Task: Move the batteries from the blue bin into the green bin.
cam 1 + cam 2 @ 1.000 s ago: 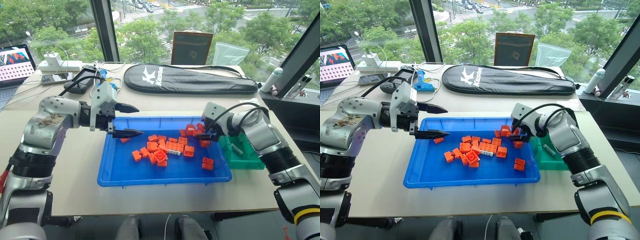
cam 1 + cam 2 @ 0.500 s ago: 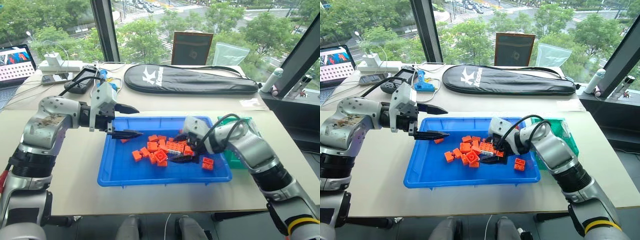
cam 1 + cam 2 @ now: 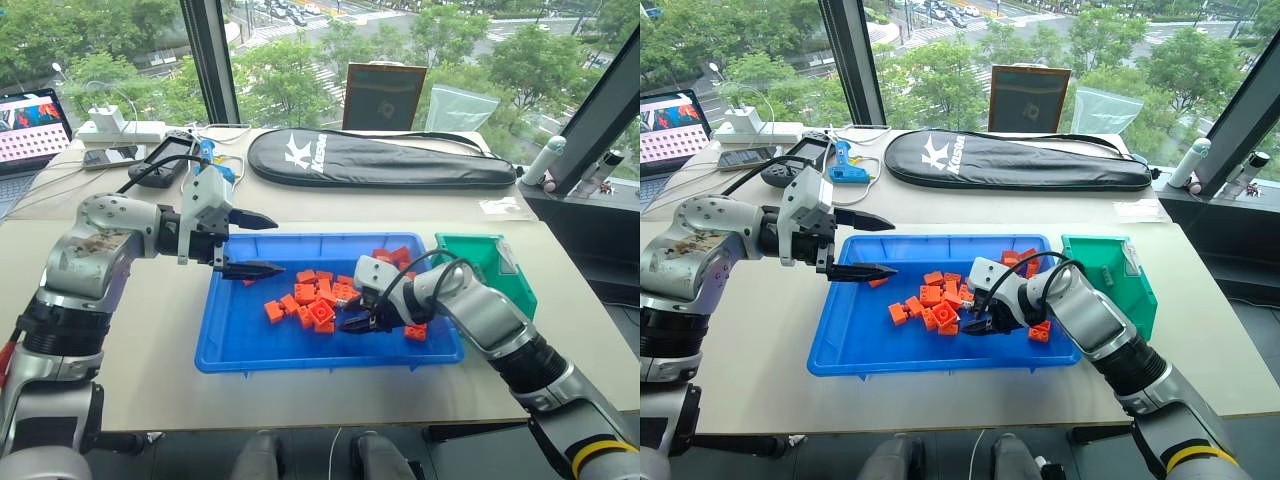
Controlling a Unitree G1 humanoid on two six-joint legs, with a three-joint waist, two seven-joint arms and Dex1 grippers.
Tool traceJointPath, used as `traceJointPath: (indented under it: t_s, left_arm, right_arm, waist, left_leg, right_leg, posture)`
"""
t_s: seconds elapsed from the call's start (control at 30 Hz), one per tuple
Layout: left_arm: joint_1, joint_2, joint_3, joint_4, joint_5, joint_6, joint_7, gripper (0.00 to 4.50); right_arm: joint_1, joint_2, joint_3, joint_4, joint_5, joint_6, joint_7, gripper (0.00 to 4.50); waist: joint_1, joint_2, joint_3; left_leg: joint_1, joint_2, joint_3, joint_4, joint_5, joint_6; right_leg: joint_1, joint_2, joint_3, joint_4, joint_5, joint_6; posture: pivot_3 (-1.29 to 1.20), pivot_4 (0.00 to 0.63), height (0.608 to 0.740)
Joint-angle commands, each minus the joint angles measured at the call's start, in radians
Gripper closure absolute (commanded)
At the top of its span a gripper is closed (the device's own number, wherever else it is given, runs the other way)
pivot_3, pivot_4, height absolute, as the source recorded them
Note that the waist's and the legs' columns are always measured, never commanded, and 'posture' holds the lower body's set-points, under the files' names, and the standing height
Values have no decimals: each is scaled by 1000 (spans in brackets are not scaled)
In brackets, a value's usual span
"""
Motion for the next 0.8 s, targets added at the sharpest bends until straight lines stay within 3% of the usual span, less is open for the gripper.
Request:
traceJointPath:
  t_s: [0.03, 0.07, 0.3, 0.33, 0.4, 0.57, 0.8]
  left_arm:
    - [-6, 13, 13, -28, -3, -11, -1, 0]
    - [-6, 12, 13, -29, -4, -11, 0, 0]
    - [-1, 14, 13, -24, 1, -19, 0, 0]
    - [-1, 13, 13, -24, 2, -20, 1, 0]
    - [-1, 12, 13, -24, 2, -21, 2, 0]
    - [-1, 11, 11, -24, 7, -25, 0, 0]
    - [4, 15, 6, -25, 21, -34, -2, 0]
  right_arm:
    - [14, 2, 8, 0, -11, -15, 2, 4094]
    - [15, 2, 3, -8, -3, -13, 8, 4444]
    - [-5, -25, -59, -44, 45, -14, 41, 4477]
    - [-10, -30, -62, -42, 44, -17, 39, 3912]
    - [-20, -36, -66, -33, 28, -34, 28, 3478]
    - [-39, -42, -58, 10, -4, -56, 17, 1734]
    - [-44, -31, -48, 39, -17, -71, 24, 1734]
  waist:
    - [0, 0, 0]
    - [0, 0, 0]
    - [1, 0, 0]
    - [1, 0, 0]
    - [0, 0, 0]
    - [0, 0, 0]
    - [0, 0, 0]
  left_leg:
    - [0, 0, 0, 0, 0, 0]
    - [0, 0, 0, 0, 0, 0]
    - [0, 0, 0, 0, 0, 0]
    - [0, 0, 0, 0, 0, 0]
    - [0, 0, 0, 0, 0, 0]
    - [0, 0, 0, 0, 0, 0]
    - [0, 0, 0, 0, 0, 0]
  right_leg:
    - [0, 0, 0, 0, 0, 0]
    - [0, 0, 0, 0, 0, 0]
    - [0, 0, 0, 0, 0, 0]
    - [0, 0, 0, 0, 0, 0]
    - [0, 0, 0, 0, 0, 0]
    - [0, 0, 0, 0, 0, 0]
    - [0, 0, 0, 0, 0, 0]
  posture:
    - [0, 150, 734]
    - [0, 150, 734]
    - [0, 150, 734]
    - [0, 150, 734]
    - [0, 150, 734]
    - [0, 150, 734]
    - [0, 150, 734]
